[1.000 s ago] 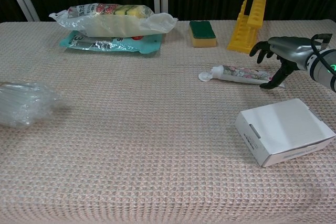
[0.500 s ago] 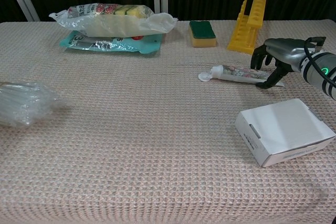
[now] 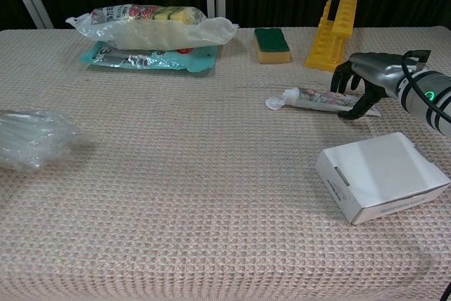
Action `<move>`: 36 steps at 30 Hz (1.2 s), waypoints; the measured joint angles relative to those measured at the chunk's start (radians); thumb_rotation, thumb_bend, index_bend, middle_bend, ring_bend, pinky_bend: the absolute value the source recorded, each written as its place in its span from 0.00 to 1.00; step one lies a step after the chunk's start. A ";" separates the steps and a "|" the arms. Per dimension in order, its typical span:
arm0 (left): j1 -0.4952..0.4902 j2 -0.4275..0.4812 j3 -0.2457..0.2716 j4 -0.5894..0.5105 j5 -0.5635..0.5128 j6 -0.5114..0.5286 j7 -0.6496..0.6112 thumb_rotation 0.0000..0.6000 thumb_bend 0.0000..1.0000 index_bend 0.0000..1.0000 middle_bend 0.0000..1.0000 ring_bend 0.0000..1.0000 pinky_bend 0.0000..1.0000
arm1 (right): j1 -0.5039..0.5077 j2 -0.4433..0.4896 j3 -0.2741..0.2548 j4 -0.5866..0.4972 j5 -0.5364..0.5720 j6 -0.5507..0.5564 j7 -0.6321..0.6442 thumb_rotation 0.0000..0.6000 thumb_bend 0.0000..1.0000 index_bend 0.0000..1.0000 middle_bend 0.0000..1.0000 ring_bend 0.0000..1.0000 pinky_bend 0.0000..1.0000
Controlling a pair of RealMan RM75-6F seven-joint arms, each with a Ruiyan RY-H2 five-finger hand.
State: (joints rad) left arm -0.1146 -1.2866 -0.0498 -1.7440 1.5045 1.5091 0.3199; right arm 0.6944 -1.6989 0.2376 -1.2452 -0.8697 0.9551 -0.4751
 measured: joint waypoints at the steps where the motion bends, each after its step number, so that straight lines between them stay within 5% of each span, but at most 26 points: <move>1: 0.000 0.000 0.000 0.001 0.000 -0.001 -0.001 0.07 0.00 0.10 0.14 0.10 0.15 | 0.002 -0.001 0.002 0.001 0.009 -0.002 -0.003 1.00 0.24 0.39 0.36 0.29 0.41; 7: -0.001 0.001 -0.001 0.002 -0.003 -0.003 -0.005 0.08 0.00 0.10 0.14 0.10 0.15 | 0.017 -0.008 0.013 0.004 0.046 -0.011 -0.024 1.00 0.25 0.41 0.42 0.34 0.48; 21: 0.000 0.006 0.000 0.002 -0.019 -0.012 -0.012 0.07 0.00 0.10 0.14 0.10 0.15 | 0.035 -0.044 0.012 0.042 0.069 -0.008 -0.042 1.00 0.32 0.75 0.65 0.57 0.70; 30: -0.002 0.005 0.000 0.007 -0.024 -0.020 -0.017 0.08 0.00 0.10 0.14 0.10 0.15 | 0.033 -0.075 0.012 0.072 0.009 0.046 -0.013 1.00 0.44 0.97 0.83 0.74 0.86; 36: -0.002 0.004 0.001 0.009 -0.028 -0.023 -0.020 0.07 0.00 0.10 0.14 0.10 0.15 | 0.026 -0.109 0.007 0.120 -0.054 0.077 0.036 1.00 0.48 1.00 0.89 0.79 0.91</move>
State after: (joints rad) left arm -0.1170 -1.2829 -0.0486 -1.7351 1.4768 1.4865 0.3000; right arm 0.7203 -1.8077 0.2451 -1.1253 -0.9239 1.0323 -0.4393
